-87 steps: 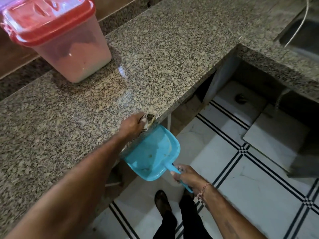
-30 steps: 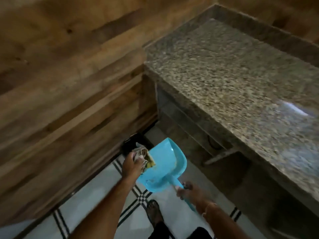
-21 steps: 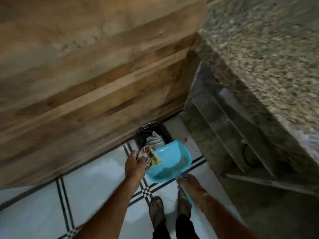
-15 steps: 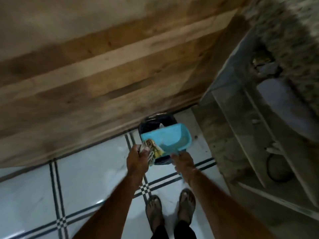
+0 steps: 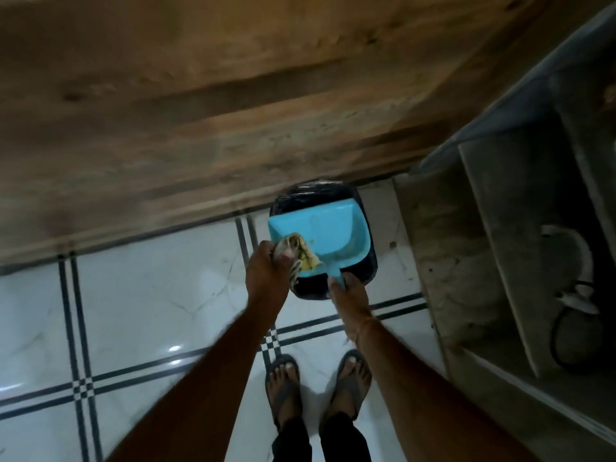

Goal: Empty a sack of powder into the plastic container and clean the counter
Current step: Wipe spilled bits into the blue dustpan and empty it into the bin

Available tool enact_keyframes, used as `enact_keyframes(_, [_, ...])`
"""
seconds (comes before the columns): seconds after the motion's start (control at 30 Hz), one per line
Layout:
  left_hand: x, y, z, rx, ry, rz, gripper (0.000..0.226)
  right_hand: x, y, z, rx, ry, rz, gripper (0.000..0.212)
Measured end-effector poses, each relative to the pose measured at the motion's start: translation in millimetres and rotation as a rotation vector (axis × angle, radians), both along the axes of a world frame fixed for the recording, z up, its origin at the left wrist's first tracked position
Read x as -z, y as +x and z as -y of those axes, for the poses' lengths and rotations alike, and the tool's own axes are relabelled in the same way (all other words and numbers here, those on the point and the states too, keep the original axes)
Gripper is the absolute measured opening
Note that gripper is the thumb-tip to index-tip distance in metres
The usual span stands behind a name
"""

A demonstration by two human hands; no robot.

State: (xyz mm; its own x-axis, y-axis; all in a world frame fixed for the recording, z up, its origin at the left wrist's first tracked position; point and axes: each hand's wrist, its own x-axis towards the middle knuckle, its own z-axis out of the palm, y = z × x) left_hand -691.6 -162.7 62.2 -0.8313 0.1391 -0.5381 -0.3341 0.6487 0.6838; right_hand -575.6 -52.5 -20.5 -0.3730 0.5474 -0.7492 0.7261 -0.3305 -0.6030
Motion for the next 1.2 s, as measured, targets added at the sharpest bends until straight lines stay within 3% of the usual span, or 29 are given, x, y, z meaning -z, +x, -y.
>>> enact_keyframes(0.13, [27.0,1.8,-1.3,0.034,0.0,-0.046,0.028,25.4,-2.9,-4.5,0.006,0.058,0.0,0.028])
enact_keyframes(0.3, [52.5,16.6,3.8,0.03,0.017,0.0,0.026,32.4,12.9,7.9,-0.019,0.144,-0.077,0.009])
enact_keyframes(0.43, [62.0,19.1,4.6,0.022,0.023,0.024,0.026,38.6,19.2,7.6,-0.029,0.121,-0.072,0.017])
enact_keyframes(0.57, [66.3,11.9,-0.7,0.033,0.056,-0.021,0.019,54.0,2.2,-9.4,-0.185,0.138,0.088,0.009])
enact_keyframes(0.73, [63.0,14.8,-5.6,0.065,0.086,-0.089,0.019,58.1,-5.2,-17.2,-0.35,0.23,0.306,0.045])
enact_keyframes(0.8, [51.5,18.6,-5.0,0.143,0.04,-0.175,0.026,31.3,-5.1,-19.0,-0.247,0.263,0.187,0.04])
enact_keyframes(0.83, [43.5,21.3,-4.7,0.2,0.018,-0.226,0.03,10.0,-5.9,-19.5,-0.105,0.157,0.039,0.035])
enact_keyframes(0.9, [20.6,30.0,-5.7,0.313,-0.023,-0.299,0.029,-44.2,-7.6,-16.5,0.109,-0.281,-0.193,0.041])
enact_keyframes(0.97, [-11.5,41.9,-9.1,0.424,-0.049,-0.341,0.024,-86.7,-0.8,-17.1,0.158,-0.596,-0.305,0.055])
enact_keyframes(1.1, [-76.1,65.8,-14.5,0.68,0.017,-0.354,0.022,-158.4,23.0,-20.2,0.186,-0.649,-0.446,0.048])
enact_keyframes(1.2, [-139.7,82.6,-17.8,0.679,0.168,-0.227,0.027,-215.3,44.0,-28.2,0.251,-0.592,-0.541,0.05])
